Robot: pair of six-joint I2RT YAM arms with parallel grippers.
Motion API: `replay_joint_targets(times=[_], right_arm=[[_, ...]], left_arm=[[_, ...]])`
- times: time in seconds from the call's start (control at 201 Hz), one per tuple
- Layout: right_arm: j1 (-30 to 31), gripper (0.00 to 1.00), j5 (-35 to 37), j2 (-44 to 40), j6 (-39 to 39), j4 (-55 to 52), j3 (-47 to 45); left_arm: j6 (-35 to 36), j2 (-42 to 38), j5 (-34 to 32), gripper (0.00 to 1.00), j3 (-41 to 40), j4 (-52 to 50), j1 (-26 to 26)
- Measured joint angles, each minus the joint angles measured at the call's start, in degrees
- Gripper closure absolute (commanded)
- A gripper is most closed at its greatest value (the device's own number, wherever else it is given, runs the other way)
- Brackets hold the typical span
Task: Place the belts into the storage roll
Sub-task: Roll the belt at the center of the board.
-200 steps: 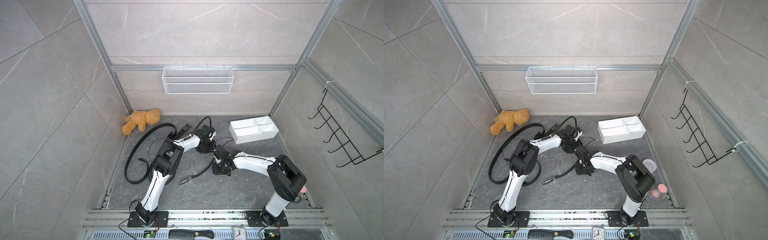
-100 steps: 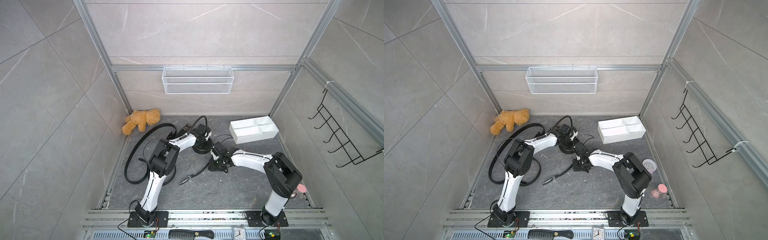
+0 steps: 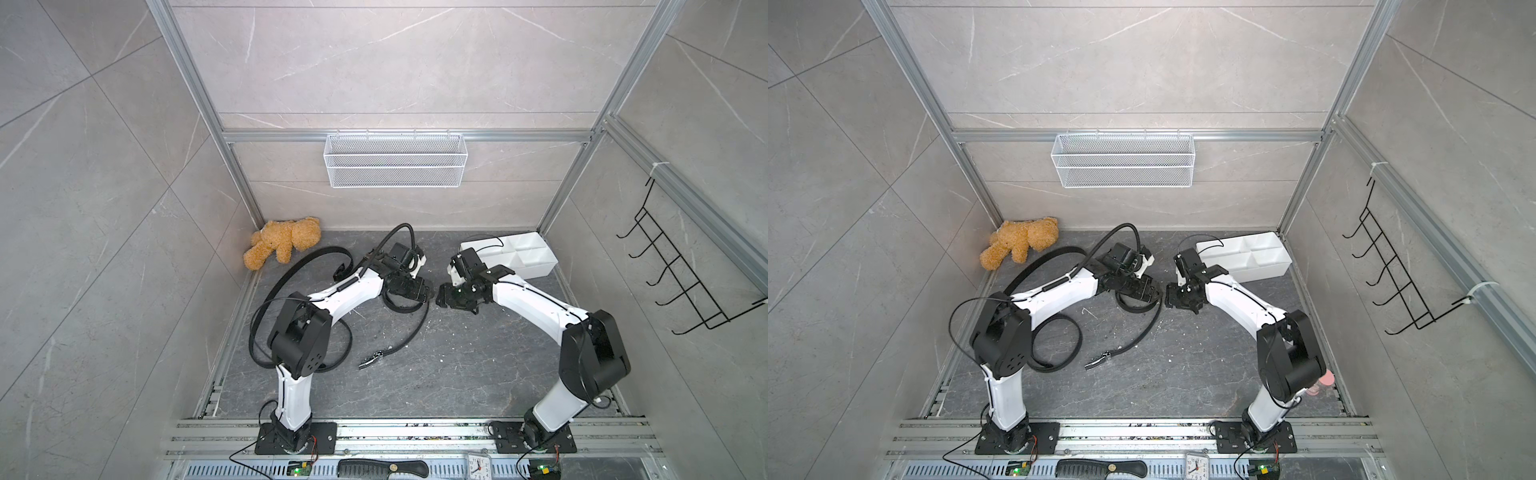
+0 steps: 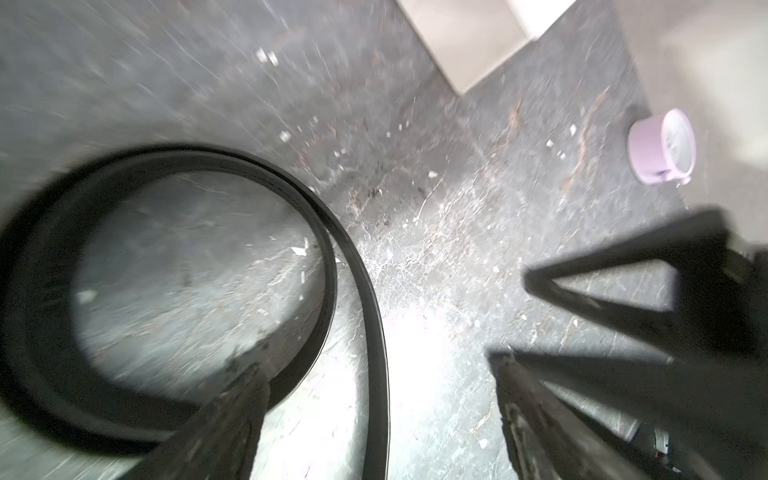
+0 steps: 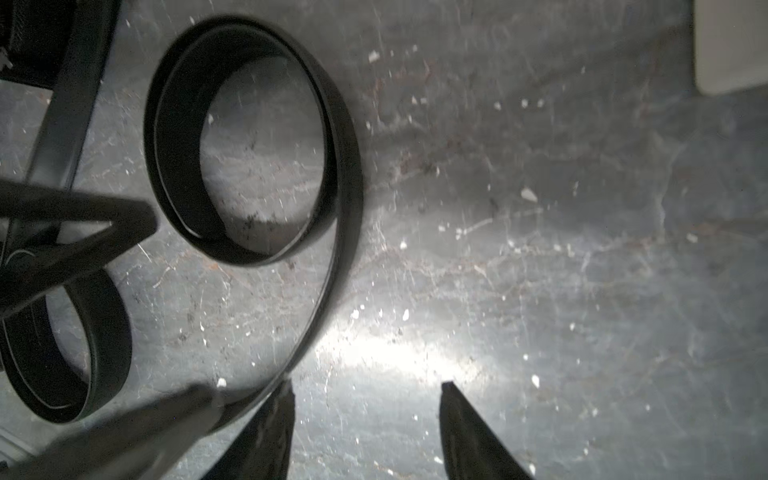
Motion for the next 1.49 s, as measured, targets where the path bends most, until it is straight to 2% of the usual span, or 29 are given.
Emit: replay_joint_targets(times=[0.174, 0.393, 0.662, 0.806, 0.886, 0.98, 1.04, 1.11, 1.309, 1.493], right_arm=[[-0.35, 0.4, 0.07, 9.57, -1.11, -2.27, 11.58], [1.31, 0.42, 1.46, 19.8, -3.82, -6.93, 25.18], [3.76, 0.42, 6.49, 27.82, -8.17, -11.56, 29.2], [3.82, 0.45, 7.98, 31.3, -9.16, -12.79, 30.1], [3.85, 0.49, 8.79, 32.37, -9.6, -13.03, 30.67], [3.96, 0.53, 9.07, 32.37, -10.03, -13.2, 30.73], [4.04, 0.55, 9.49, 32.33, -10.45, -12.98, 30.03], [4.24, 0.56, 10.29, 30.93, -10.69, -11.78, 27.56], [4.48, 0.58, 11.1, 20.9, -10.84, -8.59, 11.19], [4.48, 0.58, 10.62, 10.62, -7.93, -5.68, -4.11]], left_arm=[[0.35, -8.11, -2.58, 0.23, -8.74, -0.94, -1.62], [0.35, -8.2, -5.95, 0.29, -19.12, -4.39, -10.75], [0.15, -8.02, -11.43, 0.3, -21.0, -4.76, -10.88], [0.17, -5.7, -13.4, 0.31, -21.0, -4.26, -10.95], [0.24, -3.67, -13.79, 0.37, -21.0, -3.98, -11.08], [0.79, -1.99, -14.75, 0.62, -20.59, -3.39, -11.23], [0.52, -1.64, -14.99, 0.83, -20.33, -2.97, -11.23], [0.83, -1.38, -16.2, 1.0, -20.24, -3.17, -11.23], [0.92, -1.27, -19.23, 1.0, -19.47, -5.62, -11.32], [1.64, -0.79, -20.96, 1.0, -18.27, -8.85, -9.9]])
